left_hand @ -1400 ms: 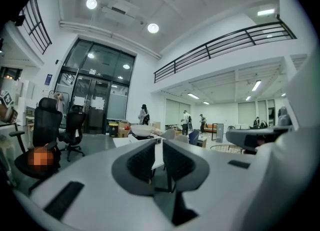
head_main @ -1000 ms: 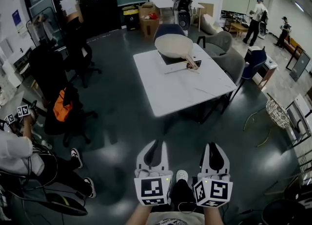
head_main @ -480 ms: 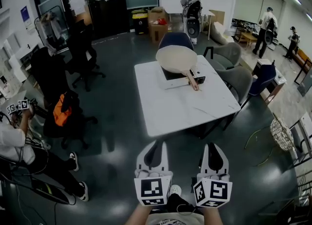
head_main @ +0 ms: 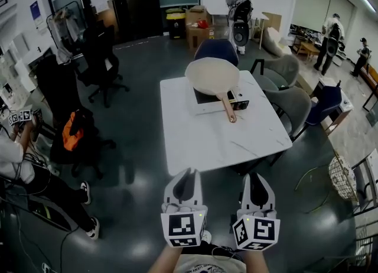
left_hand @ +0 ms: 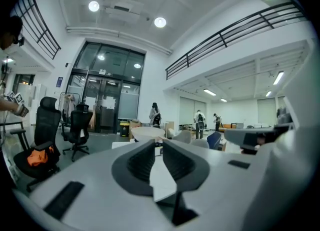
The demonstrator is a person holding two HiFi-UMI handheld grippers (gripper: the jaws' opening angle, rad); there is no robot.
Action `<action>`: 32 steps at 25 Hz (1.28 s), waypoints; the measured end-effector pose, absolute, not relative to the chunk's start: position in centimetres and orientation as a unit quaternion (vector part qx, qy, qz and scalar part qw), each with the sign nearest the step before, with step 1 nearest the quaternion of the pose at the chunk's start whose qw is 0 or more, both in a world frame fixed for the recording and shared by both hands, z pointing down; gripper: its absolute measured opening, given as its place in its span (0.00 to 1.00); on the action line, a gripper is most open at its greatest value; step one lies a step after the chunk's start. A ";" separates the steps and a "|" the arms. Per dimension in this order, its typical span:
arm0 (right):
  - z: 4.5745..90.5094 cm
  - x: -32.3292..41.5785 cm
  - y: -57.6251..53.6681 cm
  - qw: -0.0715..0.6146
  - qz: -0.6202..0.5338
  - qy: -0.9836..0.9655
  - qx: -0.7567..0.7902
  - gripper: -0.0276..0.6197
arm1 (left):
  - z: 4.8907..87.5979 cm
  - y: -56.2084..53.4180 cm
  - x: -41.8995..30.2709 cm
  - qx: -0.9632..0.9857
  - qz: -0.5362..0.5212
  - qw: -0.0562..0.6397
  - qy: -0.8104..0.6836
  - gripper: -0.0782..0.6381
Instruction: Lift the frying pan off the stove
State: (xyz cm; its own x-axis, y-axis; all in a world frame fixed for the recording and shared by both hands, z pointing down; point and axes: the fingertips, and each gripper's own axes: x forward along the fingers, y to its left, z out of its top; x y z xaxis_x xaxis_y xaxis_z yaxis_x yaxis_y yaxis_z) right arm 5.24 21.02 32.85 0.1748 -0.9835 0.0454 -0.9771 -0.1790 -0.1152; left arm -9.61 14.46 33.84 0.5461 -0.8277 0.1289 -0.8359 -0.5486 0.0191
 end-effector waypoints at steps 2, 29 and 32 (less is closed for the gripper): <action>33.1 5.9 20.3 0.032 -0.061 0.642 -0.764 0.13 | 33.9 13.9 -8.9 0.878 0.055 0.041 -0.473 0.19; 34.7 11.3 4.8 0.025 -0.095 0.638 -0.764 0.13 | 34.8 -1.6 -2.0 0.891 0.077 0.041 -0.446 0.19; 34.8 11.7 2.9 0.023 -0.099 0.636 -0.765 0.13 | 34.9 -3.4 -1.4 0.893 0.080 0.045 -0.441 0.19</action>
State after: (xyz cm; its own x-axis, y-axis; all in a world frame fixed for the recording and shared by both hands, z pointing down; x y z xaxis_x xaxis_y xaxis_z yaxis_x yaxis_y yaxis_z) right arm 11.73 2.95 34.79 0.1714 -0.9774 0.1234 -0.9685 -0.1902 -0.1610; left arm -1.44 -3.44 34.85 0.5976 -0.7806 0.1830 -0.7951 -0.6064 0.0100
